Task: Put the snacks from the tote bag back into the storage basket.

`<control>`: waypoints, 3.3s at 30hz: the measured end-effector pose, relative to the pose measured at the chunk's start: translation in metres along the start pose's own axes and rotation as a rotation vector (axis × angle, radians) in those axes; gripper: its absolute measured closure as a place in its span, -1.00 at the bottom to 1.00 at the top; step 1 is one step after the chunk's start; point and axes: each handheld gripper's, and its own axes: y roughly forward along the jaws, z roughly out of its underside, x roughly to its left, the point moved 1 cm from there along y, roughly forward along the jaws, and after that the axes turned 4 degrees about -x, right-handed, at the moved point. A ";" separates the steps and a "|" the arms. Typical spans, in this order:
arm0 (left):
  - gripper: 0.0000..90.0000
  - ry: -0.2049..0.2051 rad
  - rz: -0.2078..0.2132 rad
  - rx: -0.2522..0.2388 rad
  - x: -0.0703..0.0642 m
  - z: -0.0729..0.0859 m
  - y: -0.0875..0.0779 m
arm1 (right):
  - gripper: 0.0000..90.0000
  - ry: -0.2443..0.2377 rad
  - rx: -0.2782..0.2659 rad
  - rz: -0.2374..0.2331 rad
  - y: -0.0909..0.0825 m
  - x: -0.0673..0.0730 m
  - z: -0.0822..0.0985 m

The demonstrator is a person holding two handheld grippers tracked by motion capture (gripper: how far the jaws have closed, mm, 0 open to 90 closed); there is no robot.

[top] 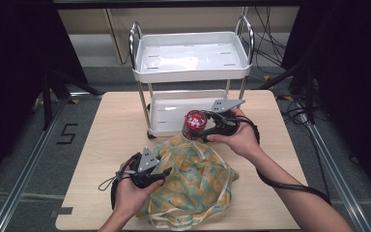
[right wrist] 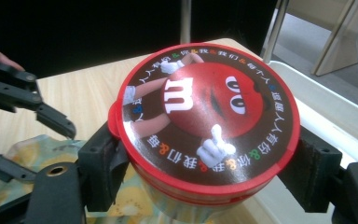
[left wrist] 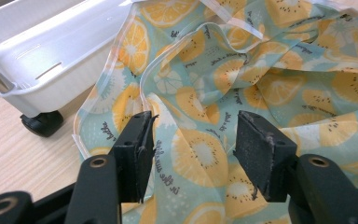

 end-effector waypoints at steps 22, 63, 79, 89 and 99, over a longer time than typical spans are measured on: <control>0.02 0.007 0.007 0.007 -0.001 0.000 0.001 | -0.41 0.014 0.024 0.053 0.017 -0.017 0.009; 0.02 0.026 0.012 0.013 -0.002 0.001 0.003 | -0.41 0.016 0.080 0.065 0.042 -0.032 0.009; 0.03 0.008 0.005 0.011 -0.002 0.001 0.002 | -0.41 0.040 0.087 0.058 0.055 -0.030 0.001; 0.03 0.037 0.014 0.019 0.000 0.001 0.002 | -0.41 0.039 0.100 0.057 0.062 -0.032 0.005; 0.03 0.035 0.013 0.012 0.000 0.001 0.002 | -0.41 -0.006 0.102 0.091 0.070 -0.037 0.004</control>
